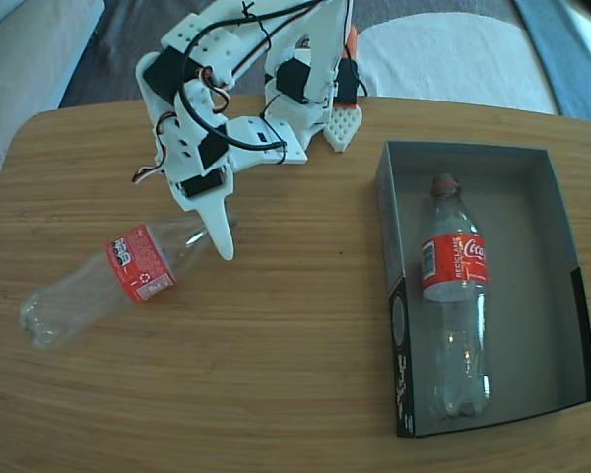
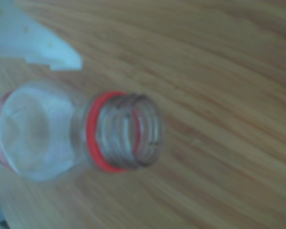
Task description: Grasp the bottles and put them in the box.
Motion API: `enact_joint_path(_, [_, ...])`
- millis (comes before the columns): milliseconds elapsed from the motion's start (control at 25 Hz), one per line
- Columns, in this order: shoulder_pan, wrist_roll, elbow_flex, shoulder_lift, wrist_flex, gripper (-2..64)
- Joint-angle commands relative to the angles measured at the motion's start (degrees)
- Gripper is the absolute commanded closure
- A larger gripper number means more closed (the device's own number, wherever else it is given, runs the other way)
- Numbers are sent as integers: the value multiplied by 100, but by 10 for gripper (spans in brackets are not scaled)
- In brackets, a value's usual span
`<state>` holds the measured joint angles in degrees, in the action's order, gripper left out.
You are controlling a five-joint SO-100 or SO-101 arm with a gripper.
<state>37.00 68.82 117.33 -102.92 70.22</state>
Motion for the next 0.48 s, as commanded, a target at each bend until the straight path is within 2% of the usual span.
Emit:
enact_joint_path(0, [-26,35,-352,334,-149,98])
enact_joint_path(160, [-62,-18,-800,686,-105,98])
enact_joint_path(440, [-501,26,-914,800,-149,98])
